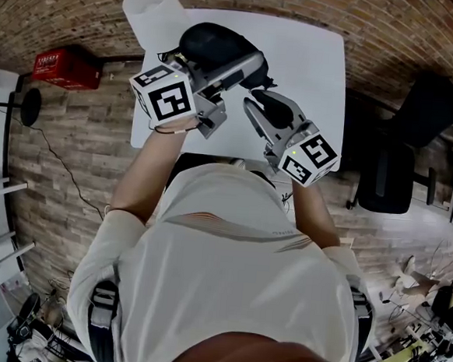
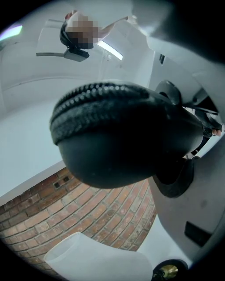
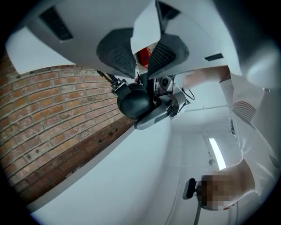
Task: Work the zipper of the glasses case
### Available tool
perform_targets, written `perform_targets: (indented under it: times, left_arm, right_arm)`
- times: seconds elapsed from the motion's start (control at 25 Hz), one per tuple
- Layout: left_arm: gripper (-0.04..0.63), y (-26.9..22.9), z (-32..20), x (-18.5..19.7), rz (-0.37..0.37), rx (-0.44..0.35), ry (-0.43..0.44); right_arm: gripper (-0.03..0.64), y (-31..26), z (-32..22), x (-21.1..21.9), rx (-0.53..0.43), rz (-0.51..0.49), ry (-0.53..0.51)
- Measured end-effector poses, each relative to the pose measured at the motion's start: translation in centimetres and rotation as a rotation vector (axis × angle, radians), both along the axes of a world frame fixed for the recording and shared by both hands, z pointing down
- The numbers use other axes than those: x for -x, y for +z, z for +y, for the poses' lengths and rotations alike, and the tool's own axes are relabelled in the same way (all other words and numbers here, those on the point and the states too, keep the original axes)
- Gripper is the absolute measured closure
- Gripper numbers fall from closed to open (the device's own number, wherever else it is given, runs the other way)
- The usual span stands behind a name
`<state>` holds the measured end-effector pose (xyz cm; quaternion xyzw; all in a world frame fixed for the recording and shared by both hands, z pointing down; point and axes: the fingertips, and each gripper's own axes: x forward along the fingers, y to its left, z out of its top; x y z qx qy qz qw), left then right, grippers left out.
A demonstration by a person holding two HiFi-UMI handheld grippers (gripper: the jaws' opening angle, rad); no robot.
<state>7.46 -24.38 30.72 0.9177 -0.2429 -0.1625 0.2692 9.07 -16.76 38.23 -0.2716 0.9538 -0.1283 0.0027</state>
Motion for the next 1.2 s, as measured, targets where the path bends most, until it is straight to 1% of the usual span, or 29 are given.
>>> perform_targets:
  times: [0.24,0.32,0.36,0.6,0.88,1.2]
  left_arm:
    - [0.304,0.1,0.2,0.1,0.004,0.009,-0.007]
    - [0.304,0.2,0.2,0.1,0.005,0.009,-0.008]
    - [0.304,0.2,0.2,0.1,0.004,0.011,-0.009]
    - [0.304,0.4,0.1,0.1,0.010,0.022,-0.010]
    - [0.305,0.9,0.0,0.2,-0.003,0.035,-0.029]
    - [0.305,1.3,0.5,0.2,-0.008,0.047,-0.015]
  right_arm:
    - [0.509,-0.2,-0.2,0.8,-0.028,0.030,0.002]
    - [0.535,-0.2,-0.4,0.7,-0.032,0.039,0.016]
    - [0.560,-0.1,-0.5,0.7,-0.033,0.044,0.025]
    - [0.563,0.0,-0.6,0.4,-0.045,0.074,0.050]
    - [0.563,0.5,-1.0,-0.3,-0.060,0.146,0.111]
    - [0.563,0.7,-1.5,-1.4,-0.144,0.265,0.148]
